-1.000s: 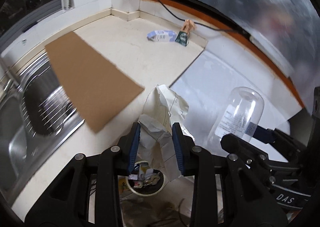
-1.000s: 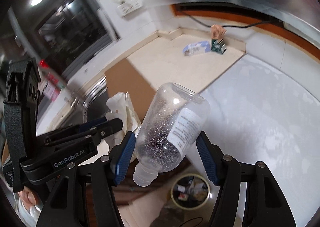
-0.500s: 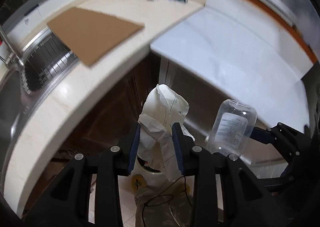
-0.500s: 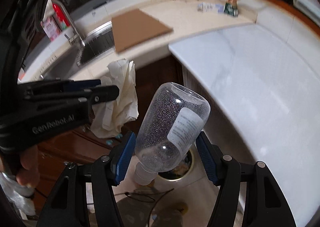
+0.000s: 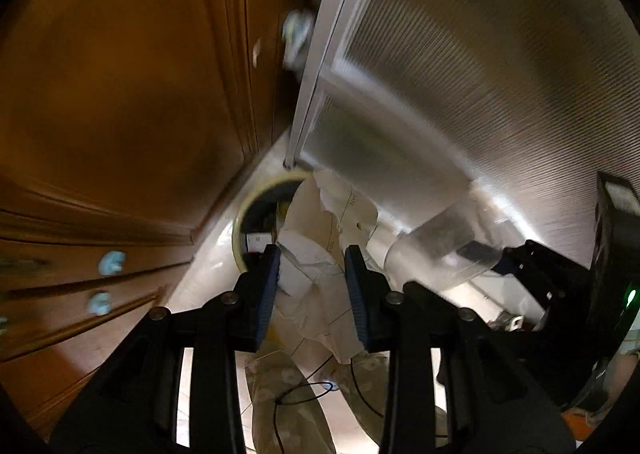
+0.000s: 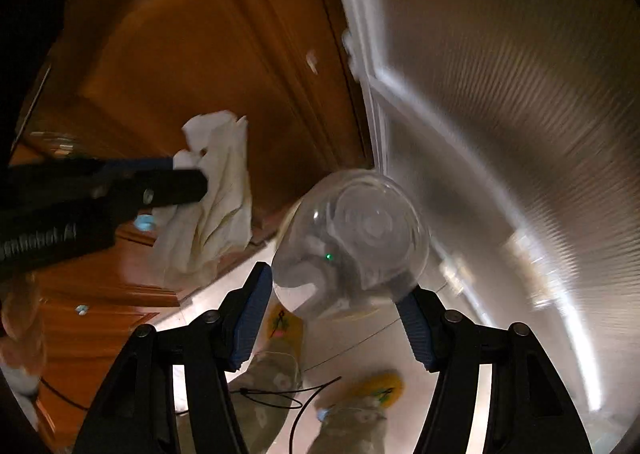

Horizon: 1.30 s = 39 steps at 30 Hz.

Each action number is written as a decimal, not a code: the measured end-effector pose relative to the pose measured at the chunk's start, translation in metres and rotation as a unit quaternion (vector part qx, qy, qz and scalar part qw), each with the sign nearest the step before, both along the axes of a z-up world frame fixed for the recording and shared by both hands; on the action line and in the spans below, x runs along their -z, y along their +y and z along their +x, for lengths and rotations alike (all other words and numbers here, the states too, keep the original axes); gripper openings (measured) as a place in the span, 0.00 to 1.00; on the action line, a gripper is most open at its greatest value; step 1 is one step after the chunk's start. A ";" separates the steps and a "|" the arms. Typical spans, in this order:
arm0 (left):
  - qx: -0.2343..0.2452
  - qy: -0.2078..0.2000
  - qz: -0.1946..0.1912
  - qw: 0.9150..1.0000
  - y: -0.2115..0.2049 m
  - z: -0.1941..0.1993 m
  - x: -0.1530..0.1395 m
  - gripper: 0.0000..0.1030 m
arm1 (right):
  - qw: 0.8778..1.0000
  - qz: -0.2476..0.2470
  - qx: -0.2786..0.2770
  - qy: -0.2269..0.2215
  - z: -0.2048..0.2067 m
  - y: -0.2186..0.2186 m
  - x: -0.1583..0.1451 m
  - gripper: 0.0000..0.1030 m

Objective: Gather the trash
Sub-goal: 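Carry the tissue and clear bottle down over the floor bin, then open both tools to drop the tissue and bottle into the bin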

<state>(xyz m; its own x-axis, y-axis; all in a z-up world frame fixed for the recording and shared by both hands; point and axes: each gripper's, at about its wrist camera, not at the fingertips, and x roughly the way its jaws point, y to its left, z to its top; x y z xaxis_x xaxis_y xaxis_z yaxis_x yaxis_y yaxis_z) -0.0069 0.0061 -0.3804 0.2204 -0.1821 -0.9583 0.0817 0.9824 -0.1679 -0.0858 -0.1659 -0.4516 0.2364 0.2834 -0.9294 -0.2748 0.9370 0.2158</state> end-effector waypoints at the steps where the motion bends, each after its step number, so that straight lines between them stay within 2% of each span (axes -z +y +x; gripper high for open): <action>1: 0.000 0.011 0.001 1.000 0.001 0.002 0.030 0.29 | 1.000 -0.003 0.002 0.005 0.001 0.000 0.018 0.60; 3: 0.002 0.020 0.003 1.000 0.001 0.005 0.068 0.29 | 1.000 -0.007 0.004 0.013 0.004 0.000 0.068 0.60; 5: 0.004 0.027 0.009 1.000 0.004 0.012 0.118 0.29 | 1.000 -0.015 0.001 0.019 0.009 0.006 0.104 0.60; 6: 0.005 0.029 0.009 1.000 0.006 0.013 0.131 0.29 | 1.000 -0.019 -0.001 0.024 0.010 0.007 0.130 0.60; 9: 0.008 0.033 0.020 0.999 0.009 0.020 0.182 0.29 | 0.999 -0.030 -0.010 0.033 0.011 0.011 0.182 0.60; 11: 0.010 0.037 0.026 0.999 0.010 0.022 0.214 0.29 | 0.999 -0.034 -0.015 0.039 0.009 0.015 0.209 0.60; 13: 0.010 0.040 0.024 0.999 0.013 0.021 0.234 0.29 | 0.998 -0.039 -0.019 0.041 0.014 0.019 0.227 0.60; 17: 0.016 0.038 0.027 0.999 0.011 0.025 0.258 0.31 | 0.997 -0.054 -0.029 0.040 0.009 0.022 0.255 0.60; 21: 0.023 0.035 0.032 0.999 0.005 0.031 0.267 0.35 | 0.998 -0.048 -0.035 0.036 0.013 0.031 0.263 0.60; 25: 0.024 0.048 0.035 0.998 0.009 0.038 0.275 0.45 | 0.997 -0.057 -0.043 0.023 0.012 0.038 0.264 0.62; 27: 0.027 0.050 0.038 0.998 0.009 0.040 0.277 0.55 | 0.997 -0.059 -0.044 0.013 0.017 0.039 0.262 0.68; 28: 0.027 0.045 0.039 0.998 0.010 0.041 0.275 0.64 | 0.997 -0.061 -0.041 0.004 0.017 0.038 0.260 0.72; 31: 0.029 0.031 0.043 0.998 0.009 0.040 0.273 0.81 | 0.997 -0.066 -0.026 -0.010 0.016 0.031 0.251 0.74; 39: 0.019 0.019 0.047 0.999 0.015 0.045 0.269 0.82 | 0.998 -0.053 0.040 -0.011 0.008 0.013 0.235 0.74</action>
<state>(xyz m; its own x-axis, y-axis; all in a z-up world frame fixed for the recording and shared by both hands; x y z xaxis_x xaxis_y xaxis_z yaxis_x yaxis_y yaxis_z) 0.0377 0.0206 -0.6497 0.1786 -0.0978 -0.9790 0.1152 0.9903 -0.0780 -0.0780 -0.1528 -0.6868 0.2749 0.1625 -0.9476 -0.2025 0.9733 0.1081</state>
